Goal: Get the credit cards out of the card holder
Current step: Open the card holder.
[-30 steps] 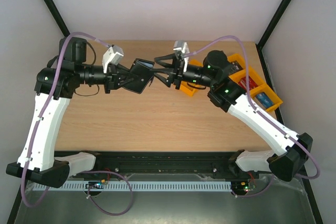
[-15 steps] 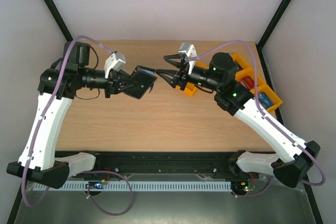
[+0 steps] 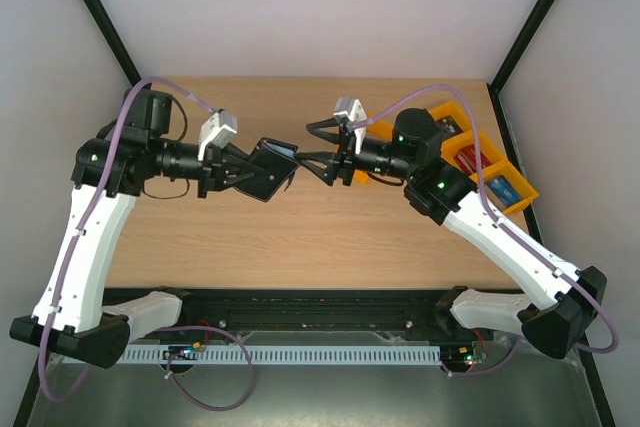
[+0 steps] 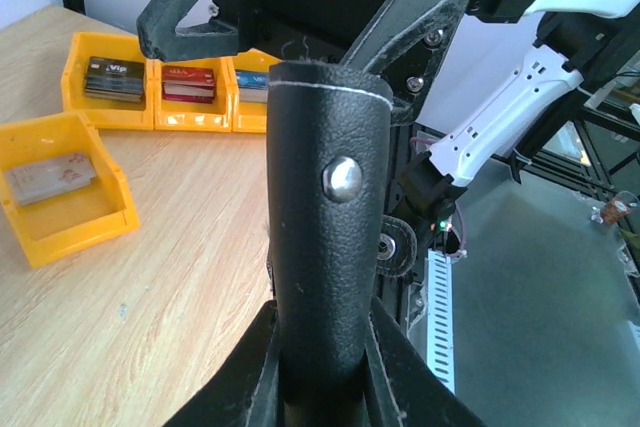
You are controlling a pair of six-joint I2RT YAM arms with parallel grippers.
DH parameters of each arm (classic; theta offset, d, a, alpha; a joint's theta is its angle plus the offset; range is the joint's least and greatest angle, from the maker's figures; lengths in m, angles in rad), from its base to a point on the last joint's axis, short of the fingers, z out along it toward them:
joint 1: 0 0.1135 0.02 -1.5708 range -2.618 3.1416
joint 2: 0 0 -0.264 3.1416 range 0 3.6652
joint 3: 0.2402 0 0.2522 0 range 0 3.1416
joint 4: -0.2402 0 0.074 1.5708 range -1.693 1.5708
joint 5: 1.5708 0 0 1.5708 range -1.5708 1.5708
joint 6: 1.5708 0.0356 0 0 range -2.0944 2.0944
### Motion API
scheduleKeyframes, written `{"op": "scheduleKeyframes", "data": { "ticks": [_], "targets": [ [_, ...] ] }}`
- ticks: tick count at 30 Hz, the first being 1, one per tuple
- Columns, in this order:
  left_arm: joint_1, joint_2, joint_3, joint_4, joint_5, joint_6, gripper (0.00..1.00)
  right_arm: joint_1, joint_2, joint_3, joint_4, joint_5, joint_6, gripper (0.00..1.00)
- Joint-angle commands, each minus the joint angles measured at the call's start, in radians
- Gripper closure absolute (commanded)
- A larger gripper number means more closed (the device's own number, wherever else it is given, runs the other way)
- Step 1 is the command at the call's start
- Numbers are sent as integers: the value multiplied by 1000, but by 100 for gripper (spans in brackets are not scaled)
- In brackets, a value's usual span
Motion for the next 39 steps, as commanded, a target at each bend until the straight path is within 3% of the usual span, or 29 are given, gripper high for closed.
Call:
{"op": "scheduleKeyframes", "data": {
  "ticks": [1,5,12,16,20,23,25,28,32,35,39],
  "targets": [
    [0,-32,-15,12,44,5,98,33,18,7,62,-114,39,24],
    [1,-37,-19,12,52,5,98,68,31,21,95,-138,57,16],
    [1,-35,-19,11,54,9,98,110,90,54,128,-251,73,21],
    [6,-38,-11,-10,73,48,98,110,92,67,-40,-419,-47,20],
    [6,-12,33,-50,99,83,98,111,46,47,-121,-418,-122,17],
    [-6,20,81,-59,89,81,98,110,0,32,-77,-385,-103,17],
    [-29,28,81,-40,55,59,98,110,-31,12,39,-325,9,21],
    [-67,22,44,-17,26,44,98,114,-48,-37,245,-226,159,36],
    [-75,13,20,2,37,21,98,117,-26,-67,366,-199,218,48],
    [-73,12,36,-13,55,40,98,118,-15,-47,302,-235,168,46],
    [-70,8,67,-50,52,88,98,115,-63,-17,34,-229,-61,37]
  ]
}}
